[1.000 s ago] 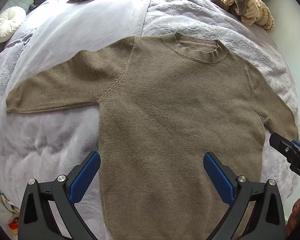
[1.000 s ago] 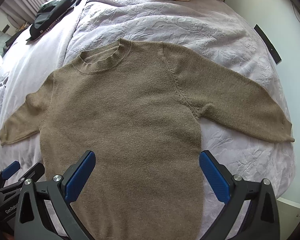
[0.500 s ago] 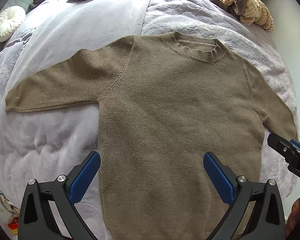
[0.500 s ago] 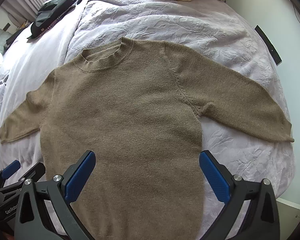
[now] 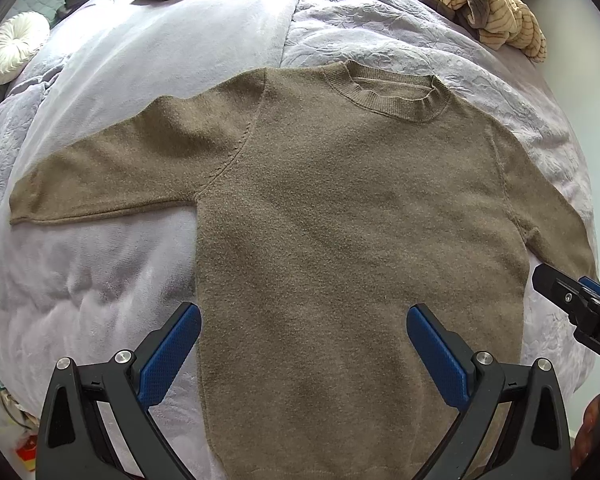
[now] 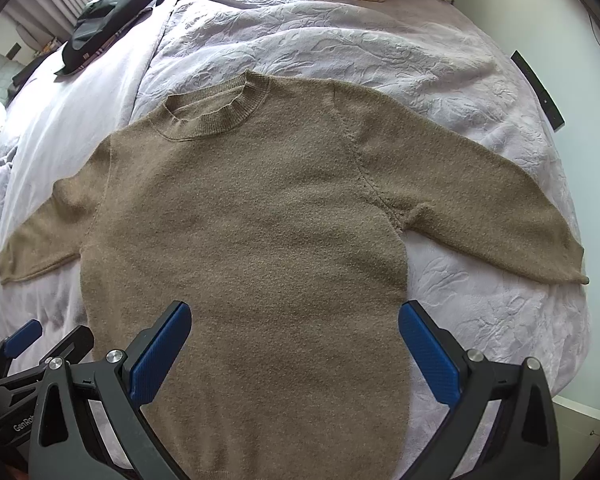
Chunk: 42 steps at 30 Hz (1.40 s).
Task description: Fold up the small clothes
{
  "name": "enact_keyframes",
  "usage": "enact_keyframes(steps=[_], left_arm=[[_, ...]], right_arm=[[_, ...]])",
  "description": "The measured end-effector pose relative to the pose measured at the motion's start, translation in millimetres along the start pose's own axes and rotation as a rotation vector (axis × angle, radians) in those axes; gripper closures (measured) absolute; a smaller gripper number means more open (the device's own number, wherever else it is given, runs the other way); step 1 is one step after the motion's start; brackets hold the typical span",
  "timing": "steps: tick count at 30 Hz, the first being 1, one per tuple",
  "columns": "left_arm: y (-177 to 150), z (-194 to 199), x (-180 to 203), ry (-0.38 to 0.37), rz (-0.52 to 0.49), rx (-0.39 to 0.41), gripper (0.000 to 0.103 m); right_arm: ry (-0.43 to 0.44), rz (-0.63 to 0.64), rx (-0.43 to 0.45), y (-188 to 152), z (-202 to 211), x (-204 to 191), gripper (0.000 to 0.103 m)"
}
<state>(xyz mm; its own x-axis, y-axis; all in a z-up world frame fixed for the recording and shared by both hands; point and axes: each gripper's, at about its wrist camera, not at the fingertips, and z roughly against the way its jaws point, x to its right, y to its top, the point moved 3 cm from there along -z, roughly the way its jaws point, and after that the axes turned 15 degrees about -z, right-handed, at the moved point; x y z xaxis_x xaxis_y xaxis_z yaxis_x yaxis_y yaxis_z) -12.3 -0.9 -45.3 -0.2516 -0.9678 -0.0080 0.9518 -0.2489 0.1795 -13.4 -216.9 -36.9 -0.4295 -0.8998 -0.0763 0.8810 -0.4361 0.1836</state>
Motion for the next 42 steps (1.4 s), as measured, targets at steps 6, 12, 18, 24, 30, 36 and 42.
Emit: enact_keyframes(steps=[6, 12, 18, 24, 30, 36, 42], left_arm=[[0, 0, 0, 0.000, -0.001, 0.000, 0.000], [-4, -3, -1, -0.008, 0.000, -0.001, 0.000], [-5, -4, -1, -0.013, -0.001, 0.000, 0.000], [-4, -4, -1, -0.011, 0.000, -0.002, 0.000], [-5, -6, -7, -0.012, -0.001, 0.001, 0.000], [-8, -15, -21, -0.039, 0.015, -0.003, 0.000], [-17, -28, -41, -0.102, 0.058, -0.005, 0.000]], right_arm=[[-0.007, 0.006, -0.006, 0, -1, 0, 0.000], [-0.012, 0.012, -0.014, 0, -3, -1, 0.000], [-0.016, 0.020, -0.019, -2, -3, -4, 0.000], [-0.012, 0.016, -0.023, -4, -6, -5, 0.000], [0.024, 0.000, -0.021, -7, -8, -3, 0.000], [0.116, -0.028, -0.024, -10, -8, -6, 0.000], [0.224, -0.013, -0.040, -19, -13, -22, 0.000]])
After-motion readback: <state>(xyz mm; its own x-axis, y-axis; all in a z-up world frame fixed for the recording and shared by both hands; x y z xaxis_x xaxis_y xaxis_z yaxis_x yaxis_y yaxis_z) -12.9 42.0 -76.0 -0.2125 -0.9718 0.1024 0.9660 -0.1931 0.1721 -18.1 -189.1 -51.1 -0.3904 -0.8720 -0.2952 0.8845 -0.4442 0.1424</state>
